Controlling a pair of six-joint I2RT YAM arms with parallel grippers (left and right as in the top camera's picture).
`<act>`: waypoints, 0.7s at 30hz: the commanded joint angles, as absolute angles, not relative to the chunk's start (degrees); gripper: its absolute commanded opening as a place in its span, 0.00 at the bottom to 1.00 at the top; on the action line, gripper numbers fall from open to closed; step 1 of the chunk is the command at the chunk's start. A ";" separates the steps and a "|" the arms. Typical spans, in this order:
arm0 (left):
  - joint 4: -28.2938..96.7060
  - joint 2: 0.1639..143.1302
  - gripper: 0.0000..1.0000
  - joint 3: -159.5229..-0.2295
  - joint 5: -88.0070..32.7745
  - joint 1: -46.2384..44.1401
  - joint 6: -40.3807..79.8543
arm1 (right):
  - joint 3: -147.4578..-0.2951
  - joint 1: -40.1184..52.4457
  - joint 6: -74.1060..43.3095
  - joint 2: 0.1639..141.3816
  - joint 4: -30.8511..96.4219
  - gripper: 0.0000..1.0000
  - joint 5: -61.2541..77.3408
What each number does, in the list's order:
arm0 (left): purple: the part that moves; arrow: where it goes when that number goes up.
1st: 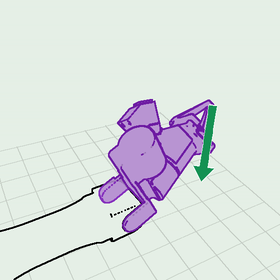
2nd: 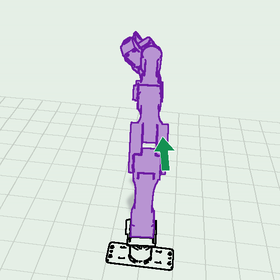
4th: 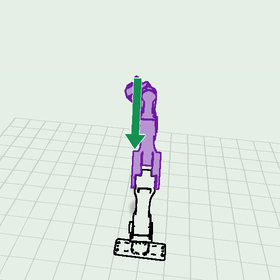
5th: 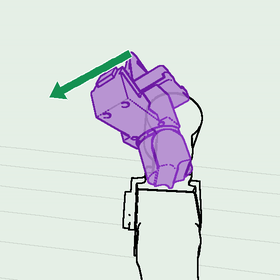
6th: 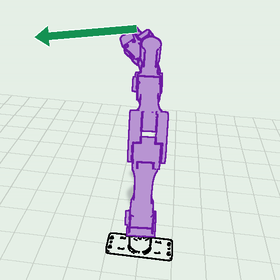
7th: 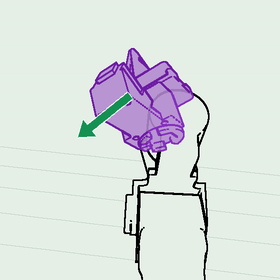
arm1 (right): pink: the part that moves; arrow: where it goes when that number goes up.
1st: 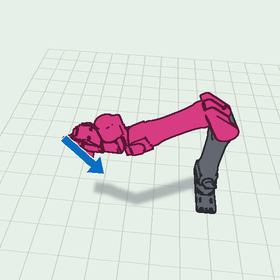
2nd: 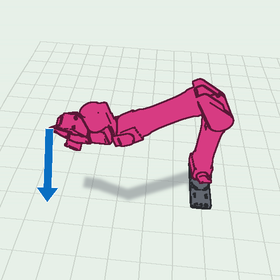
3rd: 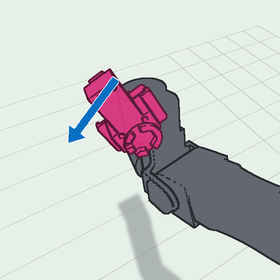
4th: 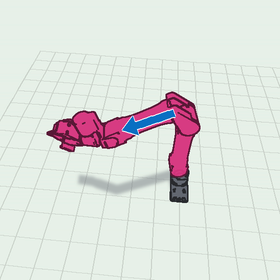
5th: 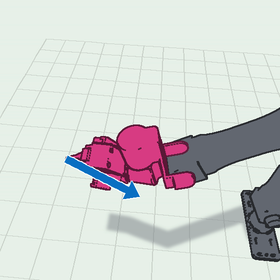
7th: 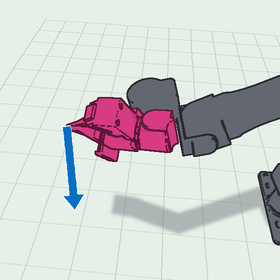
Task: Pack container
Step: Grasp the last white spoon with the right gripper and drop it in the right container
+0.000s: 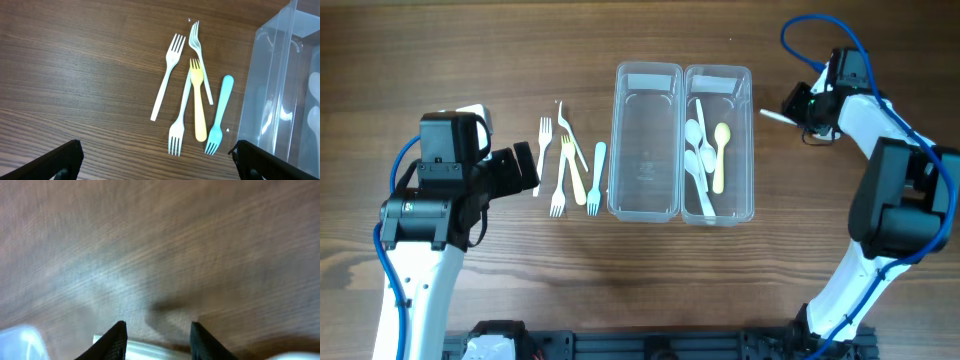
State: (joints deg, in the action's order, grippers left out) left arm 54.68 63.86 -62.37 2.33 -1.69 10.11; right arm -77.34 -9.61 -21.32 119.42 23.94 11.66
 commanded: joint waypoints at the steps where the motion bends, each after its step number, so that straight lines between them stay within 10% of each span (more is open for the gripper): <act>1: 54.54 63.88 1.00 -63.44 2.90 -1.26 9.19 | -74.67 -9.63 -23.99 119.85 30.57 0.41 15.09; 21: 54.54 63.88 1.00 -63.44 2.90 -1.26 9.19 | -70.76 -9.91 -35.92 99.48 46.24 0.51 -0.14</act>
